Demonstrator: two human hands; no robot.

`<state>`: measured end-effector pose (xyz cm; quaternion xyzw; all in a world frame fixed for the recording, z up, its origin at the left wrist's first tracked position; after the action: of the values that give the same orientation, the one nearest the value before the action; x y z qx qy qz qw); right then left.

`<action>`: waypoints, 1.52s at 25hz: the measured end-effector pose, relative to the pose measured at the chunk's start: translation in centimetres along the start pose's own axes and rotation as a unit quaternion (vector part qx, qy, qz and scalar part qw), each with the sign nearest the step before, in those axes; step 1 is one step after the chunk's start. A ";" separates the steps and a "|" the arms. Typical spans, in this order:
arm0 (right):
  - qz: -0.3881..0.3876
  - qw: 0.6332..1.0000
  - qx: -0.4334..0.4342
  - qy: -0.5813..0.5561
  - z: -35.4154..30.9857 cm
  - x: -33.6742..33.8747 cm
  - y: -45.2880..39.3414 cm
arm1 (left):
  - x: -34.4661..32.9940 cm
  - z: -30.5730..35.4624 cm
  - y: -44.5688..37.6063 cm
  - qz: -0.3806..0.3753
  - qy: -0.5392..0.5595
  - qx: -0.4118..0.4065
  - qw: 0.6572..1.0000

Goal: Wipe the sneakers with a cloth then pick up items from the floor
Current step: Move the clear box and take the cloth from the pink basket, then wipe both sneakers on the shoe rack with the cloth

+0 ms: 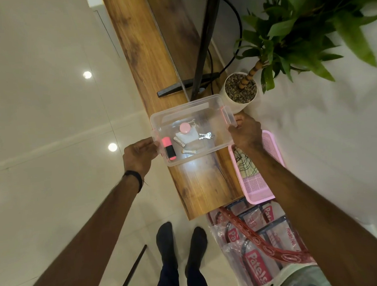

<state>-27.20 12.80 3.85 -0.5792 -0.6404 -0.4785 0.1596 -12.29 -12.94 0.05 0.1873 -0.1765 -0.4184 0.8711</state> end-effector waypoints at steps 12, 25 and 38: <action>0.117 0.988 -0.022 -0.098 4.2 4.5 3.5 | -2.9 3.8 8.4 0.042 -0.114 -0.224 0.967; -0.059 0.968 0.004 0.243 12.7 0.7 5.4 | -13.3 -0.4 15.1 -0.237 -0.144 -0.132 0.952; 0.029 0.965 0.036 0.257 11.6 -1.2 3.9 | -14.1 -1.2 13.9 -0.254 -0.165 -0.105 0.947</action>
<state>-19.32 20.82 -1.13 -0.4490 -0.5776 -0.5829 0.3535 -10.80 6.49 3.49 0.0618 -0.2197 -0.6671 0.7091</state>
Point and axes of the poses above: each hand's wrist, its own y-axis away from the middle knuckle, its own x-axis out of the back of the hand, z = x × y, the point moved 2 cm from there along -y, towards the middle knuckle, and after that the axes turned 11 degrees about -x, right-handed, at the moved point
